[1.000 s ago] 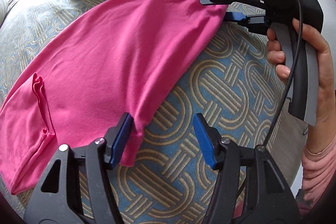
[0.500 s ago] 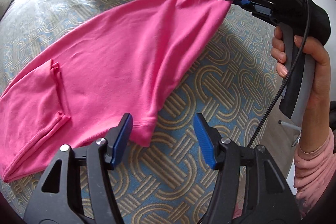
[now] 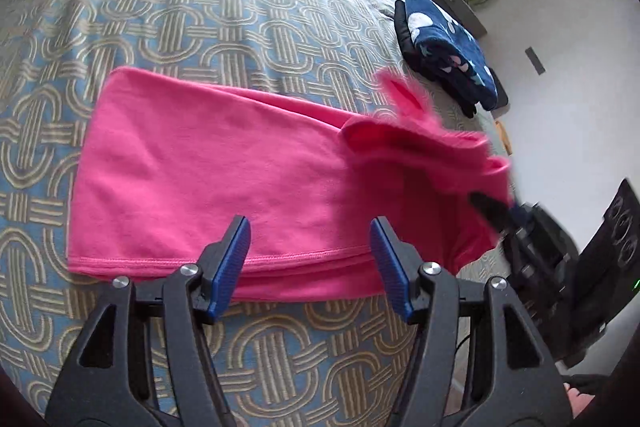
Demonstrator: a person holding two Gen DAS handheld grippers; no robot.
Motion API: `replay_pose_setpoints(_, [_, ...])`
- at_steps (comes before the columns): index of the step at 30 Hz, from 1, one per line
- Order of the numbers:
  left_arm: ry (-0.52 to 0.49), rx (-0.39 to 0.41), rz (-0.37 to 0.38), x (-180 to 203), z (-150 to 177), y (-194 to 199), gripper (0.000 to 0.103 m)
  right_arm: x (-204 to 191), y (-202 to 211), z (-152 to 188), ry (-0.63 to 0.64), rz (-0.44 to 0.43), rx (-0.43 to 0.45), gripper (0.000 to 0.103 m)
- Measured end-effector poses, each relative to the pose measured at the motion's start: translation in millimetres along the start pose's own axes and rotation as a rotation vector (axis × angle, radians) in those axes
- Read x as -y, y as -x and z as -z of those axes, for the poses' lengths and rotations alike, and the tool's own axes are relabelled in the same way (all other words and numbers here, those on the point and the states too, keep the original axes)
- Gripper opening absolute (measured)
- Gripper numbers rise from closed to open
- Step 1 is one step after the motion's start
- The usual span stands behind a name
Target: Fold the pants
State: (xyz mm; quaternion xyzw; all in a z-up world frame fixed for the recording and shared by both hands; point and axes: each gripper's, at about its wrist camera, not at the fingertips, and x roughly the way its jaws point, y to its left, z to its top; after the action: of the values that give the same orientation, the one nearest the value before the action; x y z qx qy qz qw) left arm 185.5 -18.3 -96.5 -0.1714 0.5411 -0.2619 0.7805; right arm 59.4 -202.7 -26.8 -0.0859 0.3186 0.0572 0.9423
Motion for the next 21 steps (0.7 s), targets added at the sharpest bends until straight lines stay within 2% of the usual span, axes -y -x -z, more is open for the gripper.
replay_pose_setpoints(2, [0.036, -0.024, 0.054, -8, 4, -8, 0.065, -31, -24, 10, 0.064, -0.038, -0.067, 0.009])
replay_pose_setpoints(4, [0.047, -0.052, 0.073, -7, 13, -18, 0.066, -52, -41, 24, 0.113, -0.041, -0.123, 0.009])
replay_pose_setpoints(7, [0.035, -0.074, 0.095, -4, 15, -25, 0.067, -62, -53, 41, 0.149, -0.039, -0.17, 0.01])
replay_pose_setpoints(13, [0.021, -0.104, 0.193, 18, 2, -39, 0.069, -40, -48, 49, 0.089, -0.061, -0.177, 0.009])
replay_pose_setpoints(21, [-0.018, -0.171, 0.184, 48, -7, -74, 0.07, -38, -32, 57, 0.098, -0.062, -0.152, 0.01])
